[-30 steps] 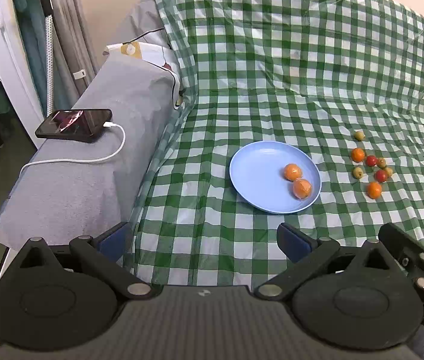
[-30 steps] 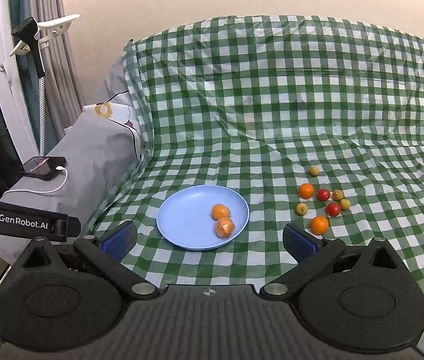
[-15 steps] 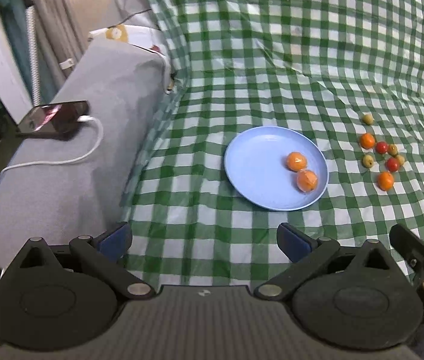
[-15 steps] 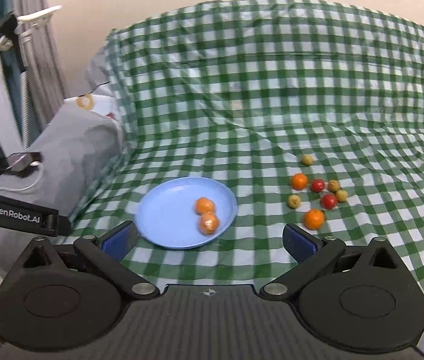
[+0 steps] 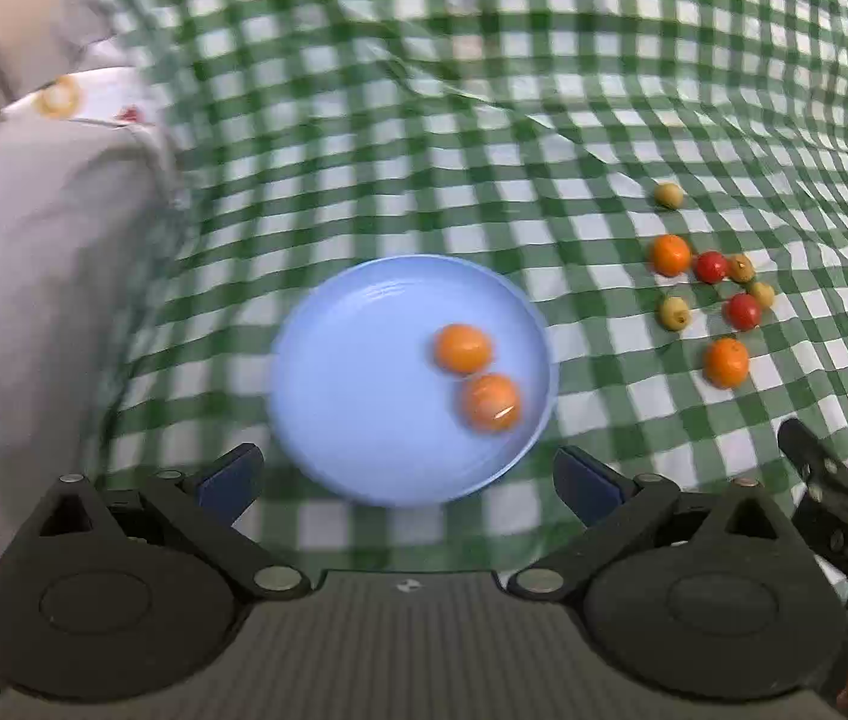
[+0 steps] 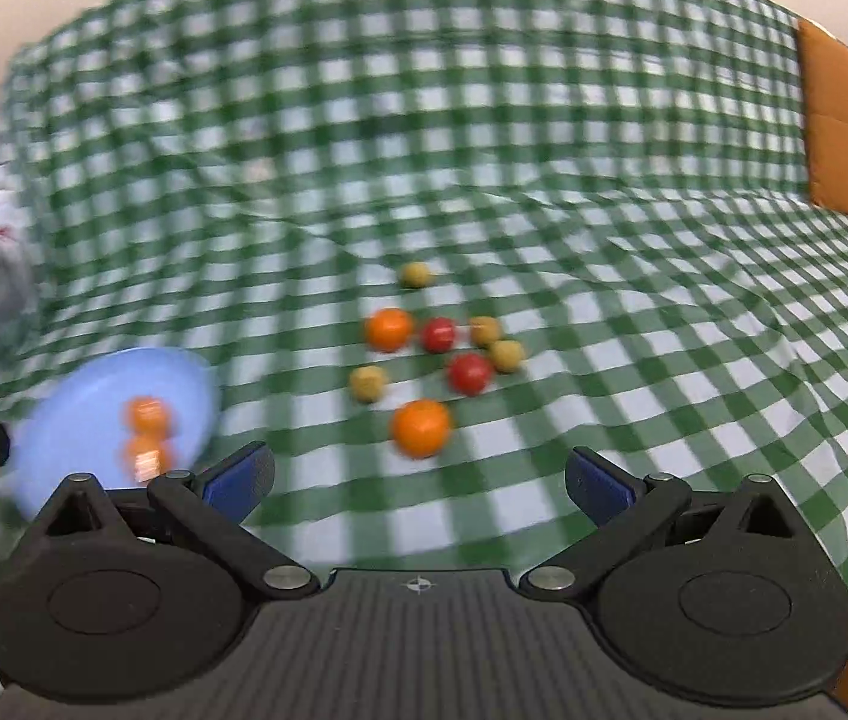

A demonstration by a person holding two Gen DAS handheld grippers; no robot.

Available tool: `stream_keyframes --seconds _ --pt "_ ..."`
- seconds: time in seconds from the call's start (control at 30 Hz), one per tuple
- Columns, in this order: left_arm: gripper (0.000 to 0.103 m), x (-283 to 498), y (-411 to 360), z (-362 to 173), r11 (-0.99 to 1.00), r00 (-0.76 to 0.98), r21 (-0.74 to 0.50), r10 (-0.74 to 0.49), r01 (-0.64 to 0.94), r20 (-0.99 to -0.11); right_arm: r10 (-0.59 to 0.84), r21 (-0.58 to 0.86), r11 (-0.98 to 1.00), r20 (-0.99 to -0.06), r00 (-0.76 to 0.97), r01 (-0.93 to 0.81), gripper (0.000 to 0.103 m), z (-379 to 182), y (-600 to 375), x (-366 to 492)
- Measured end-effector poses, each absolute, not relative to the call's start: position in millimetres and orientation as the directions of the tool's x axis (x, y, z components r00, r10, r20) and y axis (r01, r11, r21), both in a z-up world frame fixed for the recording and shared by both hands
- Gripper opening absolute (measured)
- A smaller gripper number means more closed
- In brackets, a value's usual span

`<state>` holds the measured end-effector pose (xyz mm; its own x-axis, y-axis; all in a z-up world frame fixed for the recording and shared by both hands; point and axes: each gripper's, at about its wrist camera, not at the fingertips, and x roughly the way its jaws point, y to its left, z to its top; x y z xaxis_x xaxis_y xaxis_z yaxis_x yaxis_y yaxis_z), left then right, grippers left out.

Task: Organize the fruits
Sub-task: 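Grasp a yellow fruit with the left tool while the right tool grasps a red tomato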

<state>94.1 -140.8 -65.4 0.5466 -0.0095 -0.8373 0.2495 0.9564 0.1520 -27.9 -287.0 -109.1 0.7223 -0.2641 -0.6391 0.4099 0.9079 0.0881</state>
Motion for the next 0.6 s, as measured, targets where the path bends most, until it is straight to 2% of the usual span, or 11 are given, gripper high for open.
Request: stream_keyframes --seconds 0.17,0.27,0.33,0.53,0.6 --pt "0.103 133.1 -191.0 -97.7 0.937 0.515 0.136 -0.053 0.321 -0.856 -0.374 0.048 0.855 -0.633 0.678 0.516 0.102 -139.8 -336.3 10.4" --pt "0.103 151.1 -219.1 -120.5 0.917 0.495 0.132 -0.079 0.377 -0.865 -0.372 0.053 0.852 -0.640 0.672 0.522 0.102 -157.4 -361.5 30.6" --pt "0.103 163.7 -237.7 -137.3 0.902 0.481 0.135 -0.088 0.410 -0.872 -0.327 0.083 0.866 -0.653 0.683 0.494 0.094 -168.1 -373.2 41.9" --pt "0.102 196.1 -277.1 -172.8 0.876 0.456 0.124 -0.117 0.465 -0.882 -0.193 0.167 0.897 -0.685 0.703 0.409 0.078 -190.9 -388.4 70.2" --pt "0.102 204.2 -286.9 -181.0 0.864 0.465 0.145 -0.112 0.482 -0.878 -0.182 0.163 0.904 -0.689 0.701 0.395 0.065 -196.2 -389.7 78.8"
